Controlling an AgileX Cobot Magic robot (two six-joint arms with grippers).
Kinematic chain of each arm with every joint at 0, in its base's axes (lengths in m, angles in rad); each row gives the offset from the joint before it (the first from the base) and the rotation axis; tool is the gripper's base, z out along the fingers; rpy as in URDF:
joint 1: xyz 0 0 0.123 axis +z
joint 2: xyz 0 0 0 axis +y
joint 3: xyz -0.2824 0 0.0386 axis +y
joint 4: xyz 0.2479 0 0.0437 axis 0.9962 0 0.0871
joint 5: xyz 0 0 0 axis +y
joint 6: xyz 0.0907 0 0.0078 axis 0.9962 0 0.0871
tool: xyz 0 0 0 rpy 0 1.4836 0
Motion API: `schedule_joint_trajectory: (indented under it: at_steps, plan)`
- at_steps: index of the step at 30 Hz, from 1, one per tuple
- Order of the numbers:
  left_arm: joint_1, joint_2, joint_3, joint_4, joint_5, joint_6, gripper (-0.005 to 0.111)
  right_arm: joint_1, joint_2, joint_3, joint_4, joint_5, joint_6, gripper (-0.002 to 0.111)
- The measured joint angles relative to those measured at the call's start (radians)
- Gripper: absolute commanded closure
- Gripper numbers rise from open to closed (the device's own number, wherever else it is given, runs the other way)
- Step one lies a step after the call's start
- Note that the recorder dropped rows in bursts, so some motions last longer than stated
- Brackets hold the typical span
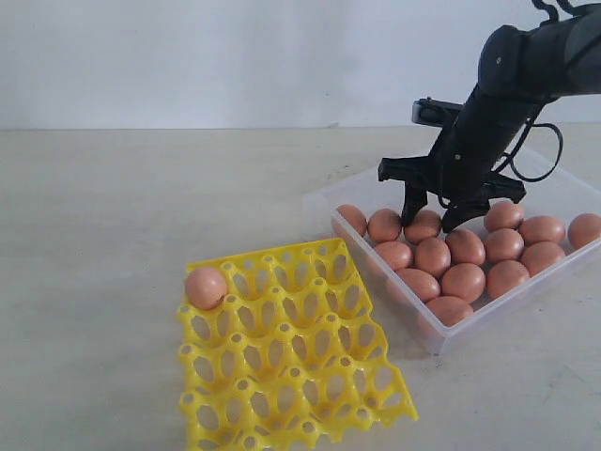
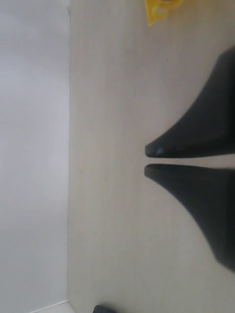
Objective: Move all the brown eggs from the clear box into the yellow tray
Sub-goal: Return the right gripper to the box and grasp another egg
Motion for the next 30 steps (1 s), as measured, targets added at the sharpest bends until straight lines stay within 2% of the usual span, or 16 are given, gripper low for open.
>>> schedule_joint_trajectory:
  at_steps: [12,20,22,27,28,30]
  plan:
    - [0.0,0.0,0.0,0.0,0.0,0.0,0.103,0.0,0.017,-0.002,0.031,-0.095,0.046,0.058]
    - [0.0,0.0,0.0,0.0,0.0,0.0,0.103,-0.001,0.056,-0.002,0.061,-0.092,0.046,0.059]
    - [0.0,0.0,0.0,0.0,0.0,0.0,0.103,-0.001,0.056,-0.002,0.061,-0.092,0.046,0.067]
    - [0.0,0.0,0.0,0.0,0.0,0.0,0.103,-0.001,0.056,-0.002,0.062,-0.094,0.046,0.105]
    - [0.0,0.0,0.0,0.0,0.0,0.0,0.103,-0.001,0.056,-0.002,0.062,-0.097,0.046,0.108]
    - [0.0,0.0,0.0,0.0,0.0,0.0,0.103,-0.001,0.056,-0.002,0.062,-0.104,0.027,0.108]
